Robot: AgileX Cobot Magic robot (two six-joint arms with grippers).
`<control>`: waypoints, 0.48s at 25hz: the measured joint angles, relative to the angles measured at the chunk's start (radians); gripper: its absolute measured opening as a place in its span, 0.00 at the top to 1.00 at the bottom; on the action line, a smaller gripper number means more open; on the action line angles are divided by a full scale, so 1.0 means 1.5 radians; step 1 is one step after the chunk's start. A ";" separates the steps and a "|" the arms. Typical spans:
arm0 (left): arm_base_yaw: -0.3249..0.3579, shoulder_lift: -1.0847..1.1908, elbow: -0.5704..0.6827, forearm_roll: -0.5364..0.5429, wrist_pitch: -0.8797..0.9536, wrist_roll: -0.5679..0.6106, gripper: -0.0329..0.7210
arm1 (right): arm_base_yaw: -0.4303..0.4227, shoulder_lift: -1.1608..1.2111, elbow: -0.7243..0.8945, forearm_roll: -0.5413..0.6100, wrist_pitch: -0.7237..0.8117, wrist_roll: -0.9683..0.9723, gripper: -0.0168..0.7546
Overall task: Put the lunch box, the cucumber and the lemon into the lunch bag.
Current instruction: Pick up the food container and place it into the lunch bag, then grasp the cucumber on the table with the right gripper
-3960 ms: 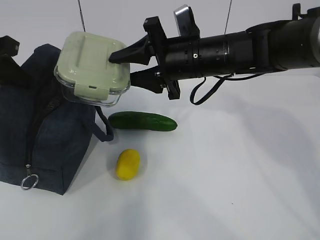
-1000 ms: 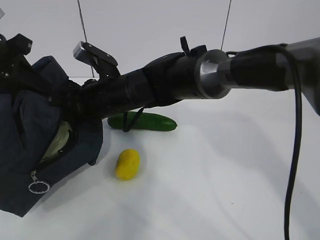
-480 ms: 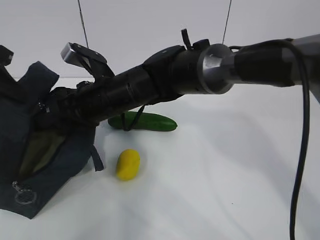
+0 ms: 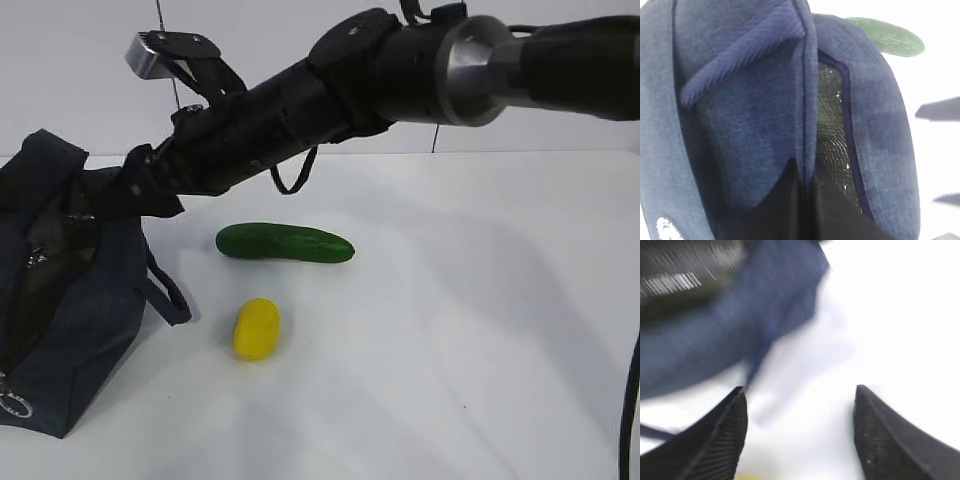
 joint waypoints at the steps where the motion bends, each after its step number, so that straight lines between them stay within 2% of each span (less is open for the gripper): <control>1: 0.000 0.000 0.000 0.000 0.000 0.000 0.96 | -0.005 0.000 -0.010 -0.034 -0.001 -0.001 0.32; 12: 0.000 0.000 0.000 -0.004 0.001 0.000 0.96 | -0.015 0.000 -0.036 -0.464 -0.075 -0.006 0.32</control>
